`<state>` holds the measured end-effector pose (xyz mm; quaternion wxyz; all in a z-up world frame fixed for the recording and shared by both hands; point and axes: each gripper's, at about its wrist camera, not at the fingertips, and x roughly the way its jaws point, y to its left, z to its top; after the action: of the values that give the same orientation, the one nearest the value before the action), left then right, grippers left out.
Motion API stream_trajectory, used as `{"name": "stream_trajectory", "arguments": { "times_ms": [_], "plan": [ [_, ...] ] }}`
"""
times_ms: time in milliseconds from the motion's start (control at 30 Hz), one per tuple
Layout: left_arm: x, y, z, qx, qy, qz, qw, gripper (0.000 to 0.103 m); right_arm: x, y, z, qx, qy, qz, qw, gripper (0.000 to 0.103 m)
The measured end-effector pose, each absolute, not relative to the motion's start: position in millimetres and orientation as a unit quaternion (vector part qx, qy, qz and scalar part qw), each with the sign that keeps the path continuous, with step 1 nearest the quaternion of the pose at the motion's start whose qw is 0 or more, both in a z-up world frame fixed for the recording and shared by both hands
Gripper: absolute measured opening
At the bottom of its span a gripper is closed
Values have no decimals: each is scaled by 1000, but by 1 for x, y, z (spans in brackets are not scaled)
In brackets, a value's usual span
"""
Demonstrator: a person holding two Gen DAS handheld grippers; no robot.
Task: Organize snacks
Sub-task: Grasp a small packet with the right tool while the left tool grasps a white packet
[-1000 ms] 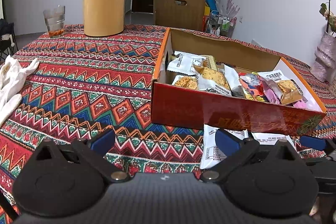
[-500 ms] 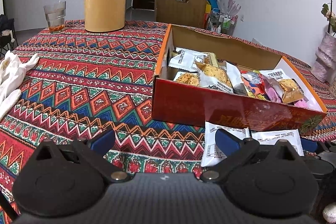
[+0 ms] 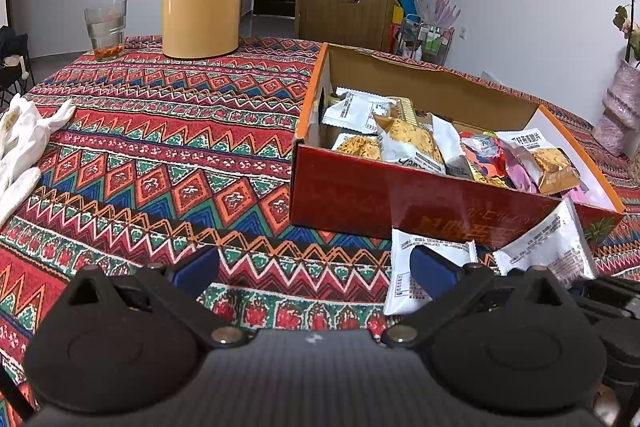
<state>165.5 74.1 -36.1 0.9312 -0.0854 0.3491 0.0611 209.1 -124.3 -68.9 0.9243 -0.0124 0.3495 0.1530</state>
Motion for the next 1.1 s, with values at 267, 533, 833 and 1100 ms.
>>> {"name": "stream_trajectory", "arguments": {
  "times_ms": [267,533,833,1100],
  "plan": [
    [169,72,-37,-93,357,54,928,103,191,-145,-60,1,319,150,936,11],
    [182,52,-30,-92,392,43,914,103,184,-174,-56,19,296,139,945,11],
    [202,2,-38,-54,414,40,908,103,187,-191,-65,55,290,130,946,11],
    [213,-14,-58,-23,432,59,900,103,182,-193,-65,57,281,139,948,11]
  ]
}}
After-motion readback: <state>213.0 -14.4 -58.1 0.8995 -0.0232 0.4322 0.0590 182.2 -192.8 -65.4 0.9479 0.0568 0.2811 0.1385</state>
